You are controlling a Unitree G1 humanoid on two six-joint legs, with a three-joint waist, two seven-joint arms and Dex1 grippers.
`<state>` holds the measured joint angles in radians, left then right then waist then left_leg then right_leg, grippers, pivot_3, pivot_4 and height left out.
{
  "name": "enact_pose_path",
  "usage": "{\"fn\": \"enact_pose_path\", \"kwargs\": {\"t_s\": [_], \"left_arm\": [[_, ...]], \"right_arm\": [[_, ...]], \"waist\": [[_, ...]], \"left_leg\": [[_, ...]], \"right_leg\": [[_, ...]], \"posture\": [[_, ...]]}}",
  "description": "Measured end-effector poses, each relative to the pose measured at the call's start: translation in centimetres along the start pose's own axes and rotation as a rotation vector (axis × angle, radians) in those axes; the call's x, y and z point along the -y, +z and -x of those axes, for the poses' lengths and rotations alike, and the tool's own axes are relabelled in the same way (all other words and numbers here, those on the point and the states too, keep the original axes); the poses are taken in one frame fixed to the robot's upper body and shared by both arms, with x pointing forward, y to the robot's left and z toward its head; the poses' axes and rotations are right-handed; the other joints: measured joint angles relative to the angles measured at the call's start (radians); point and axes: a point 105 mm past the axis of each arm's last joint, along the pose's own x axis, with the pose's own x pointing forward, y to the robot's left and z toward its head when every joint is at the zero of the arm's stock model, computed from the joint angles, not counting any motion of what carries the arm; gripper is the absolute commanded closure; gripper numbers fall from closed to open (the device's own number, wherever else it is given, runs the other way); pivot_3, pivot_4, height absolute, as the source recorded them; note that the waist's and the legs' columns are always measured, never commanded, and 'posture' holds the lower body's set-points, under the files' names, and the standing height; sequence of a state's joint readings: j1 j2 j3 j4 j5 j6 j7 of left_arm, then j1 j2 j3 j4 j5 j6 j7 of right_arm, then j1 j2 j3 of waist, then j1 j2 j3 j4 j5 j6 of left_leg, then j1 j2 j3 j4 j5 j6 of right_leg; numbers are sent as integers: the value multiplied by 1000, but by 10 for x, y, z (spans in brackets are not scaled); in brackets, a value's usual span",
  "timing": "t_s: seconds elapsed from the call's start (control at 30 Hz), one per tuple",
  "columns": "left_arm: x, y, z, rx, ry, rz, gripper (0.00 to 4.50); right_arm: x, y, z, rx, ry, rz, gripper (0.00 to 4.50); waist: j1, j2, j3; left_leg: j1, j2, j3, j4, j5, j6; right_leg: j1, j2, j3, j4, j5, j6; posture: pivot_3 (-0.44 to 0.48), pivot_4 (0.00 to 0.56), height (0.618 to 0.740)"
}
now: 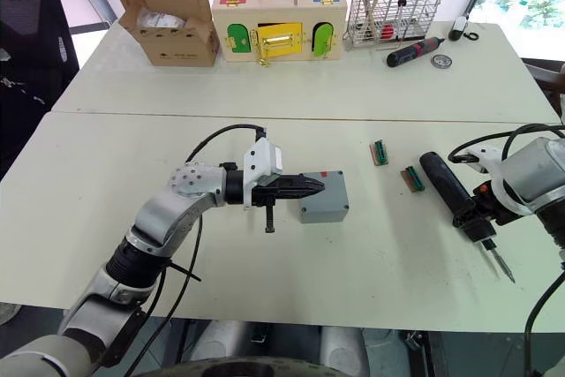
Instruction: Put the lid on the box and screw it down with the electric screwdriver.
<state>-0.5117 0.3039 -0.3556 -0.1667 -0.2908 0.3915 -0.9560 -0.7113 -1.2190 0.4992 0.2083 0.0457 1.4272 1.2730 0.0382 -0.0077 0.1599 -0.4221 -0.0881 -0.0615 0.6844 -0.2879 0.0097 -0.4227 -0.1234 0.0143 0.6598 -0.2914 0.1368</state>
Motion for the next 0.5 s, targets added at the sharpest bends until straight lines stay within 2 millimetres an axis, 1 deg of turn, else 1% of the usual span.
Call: {"fn": "enact_pose_path", "kwargs": {"t_s": [0.5], "left_arm": [[-1,0,0,1,1,-4,4500]], "right_arm": [[2,0,-4,18,12,-41,2641]], "waist": [[-1,-6,-4]], "left_leg": [[1,0,0,0,0,0]], "right_leg": [[1,0,0,-1,0,0]], "posture": [[0,150,737]]}}
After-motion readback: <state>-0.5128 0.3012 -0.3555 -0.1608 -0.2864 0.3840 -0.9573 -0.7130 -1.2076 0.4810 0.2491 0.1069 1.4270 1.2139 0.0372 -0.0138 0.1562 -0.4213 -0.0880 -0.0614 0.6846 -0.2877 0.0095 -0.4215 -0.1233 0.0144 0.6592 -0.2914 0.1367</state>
